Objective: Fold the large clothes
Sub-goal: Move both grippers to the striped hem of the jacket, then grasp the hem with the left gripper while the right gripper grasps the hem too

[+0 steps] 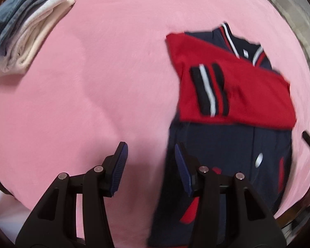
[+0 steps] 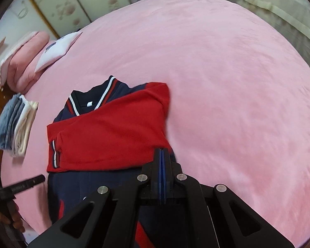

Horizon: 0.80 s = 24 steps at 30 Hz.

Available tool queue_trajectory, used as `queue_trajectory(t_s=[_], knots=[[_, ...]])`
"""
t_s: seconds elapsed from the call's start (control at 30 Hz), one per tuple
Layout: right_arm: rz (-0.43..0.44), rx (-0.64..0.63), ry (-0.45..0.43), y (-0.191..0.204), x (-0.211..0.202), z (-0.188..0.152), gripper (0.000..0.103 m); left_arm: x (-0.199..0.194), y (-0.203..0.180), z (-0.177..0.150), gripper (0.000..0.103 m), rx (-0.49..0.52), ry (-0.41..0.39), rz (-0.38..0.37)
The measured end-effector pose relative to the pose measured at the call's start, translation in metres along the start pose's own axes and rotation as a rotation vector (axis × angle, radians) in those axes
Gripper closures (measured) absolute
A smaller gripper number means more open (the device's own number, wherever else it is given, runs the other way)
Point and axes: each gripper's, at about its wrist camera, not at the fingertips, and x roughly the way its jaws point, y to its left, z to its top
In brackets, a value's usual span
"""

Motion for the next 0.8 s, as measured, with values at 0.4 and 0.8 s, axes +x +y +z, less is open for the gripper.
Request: queue_trajectory(t_s=[0.4,0.8], knots=[[0.07,0.208,0.165,-0.018,-0.031,-0.127,0.06,-0.002,0.033,-0.101,0.058,-0.122,0.21,-0.093],[0.045,0.162,0.143,-0.05,-0.076,-0.203,0.024,-0.007,0.049,-0.167,0.041,-0.117,0.251,-0.158]])
